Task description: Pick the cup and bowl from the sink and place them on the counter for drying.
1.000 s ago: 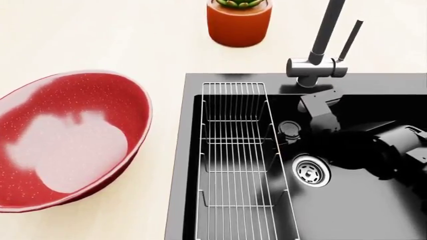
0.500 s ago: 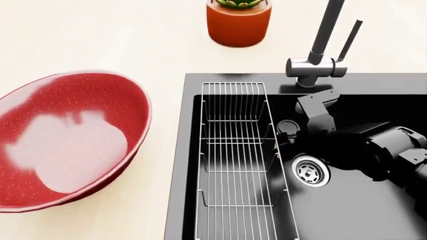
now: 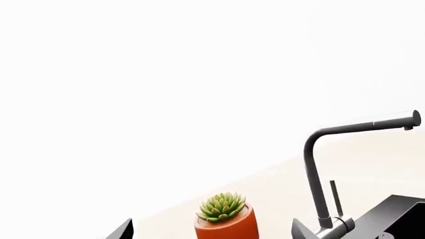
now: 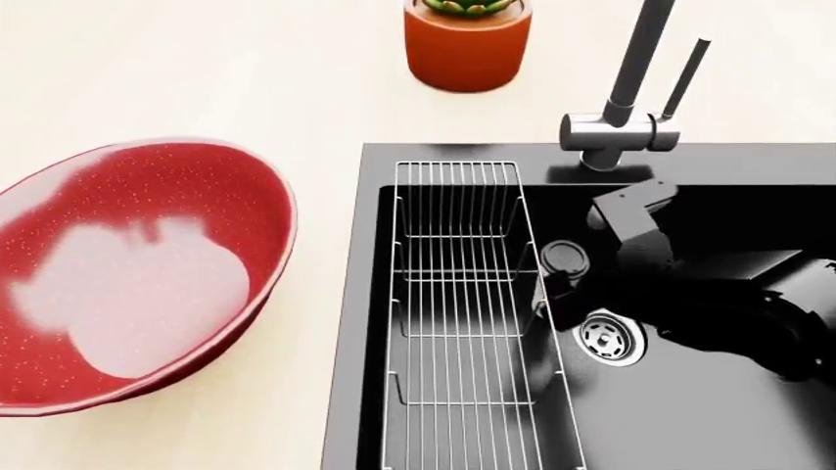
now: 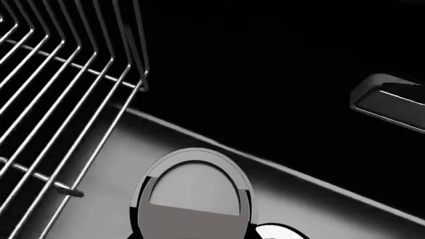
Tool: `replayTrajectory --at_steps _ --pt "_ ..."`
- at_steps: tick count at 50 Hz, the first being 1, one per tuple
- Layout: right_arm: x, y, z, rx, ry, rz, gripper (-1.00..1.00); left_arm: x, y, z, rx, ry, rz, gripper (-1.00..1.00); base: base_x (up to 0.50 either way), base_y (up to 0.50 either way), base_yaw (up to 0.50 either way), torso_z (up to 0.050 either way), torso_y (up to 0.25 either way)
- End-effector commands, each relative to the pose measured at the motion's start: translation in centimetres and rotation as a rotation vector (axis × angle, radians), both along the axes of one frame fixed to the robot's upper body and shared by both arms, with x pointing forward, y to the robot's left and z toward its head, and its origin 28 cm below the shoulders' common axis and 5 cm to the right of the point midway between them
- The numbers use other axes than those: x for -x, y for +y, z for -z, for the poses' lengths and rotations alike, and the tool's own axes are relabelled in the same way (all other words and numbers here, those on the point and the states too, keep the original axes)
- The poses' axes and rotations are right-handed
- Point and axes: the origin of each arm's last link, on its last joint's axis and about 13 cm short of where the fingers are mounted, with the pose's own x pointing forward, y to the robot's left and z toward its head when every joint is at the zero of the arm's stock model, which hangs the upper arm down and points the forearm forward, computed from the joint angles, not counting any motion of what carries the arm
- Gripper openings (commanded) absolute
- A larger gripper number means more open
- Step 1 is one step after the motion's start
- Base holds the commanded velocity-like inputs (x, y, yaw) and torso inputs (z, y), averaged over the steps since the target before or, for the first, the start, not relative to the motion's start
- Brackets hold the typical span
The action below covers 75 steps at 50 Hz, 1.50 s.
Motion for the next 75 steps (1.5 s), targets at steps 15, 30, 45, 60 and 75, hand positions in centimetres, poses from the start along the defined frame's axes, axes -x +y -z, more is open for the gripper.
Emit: replayTrajectory --at_steps 15,30,45,60,75 --pt "4.4 -2.1 -3.6 -0.046 -0.077 -0.058 -1.00 0.0 -0.1 -0.2 0.004 -0.006 0.001 1.00 0.00 0.00 0.00 0.000 0.000" --pt "5.7 -3.0 -3.5 -0.057 -0.084 -0.035 -1.00 0.0 -0.2 -0.5 0.002 -0.010 0.004 1.00 0.00 0.00 0.00 0.000 0.000" --pt "7.6 -3.7 -5.2 -0.067 -0.157 -0.062 -1.00 -0.1 -0.3 -0.4 0.000 -0.012 0.006 1.00 0.00 0.00 0.00 0.000 0.000" --pt "9.8 -4.2 -8.6 -0.057 -0.270 -0.114 -1.00 0.0 -0.4 -0.7 -0.002 -0.017 0.009 1.00 0.00 0.00 0.00 0.000 0.000" --pt "10.7 -3.3 -12.3 -0.068 -0.359 -0.236 -1.00 0.0 -0.3 -0.9 0.000 -0.022 0.007 1.00 0.00 0.00 0.00 0.000 0.000"
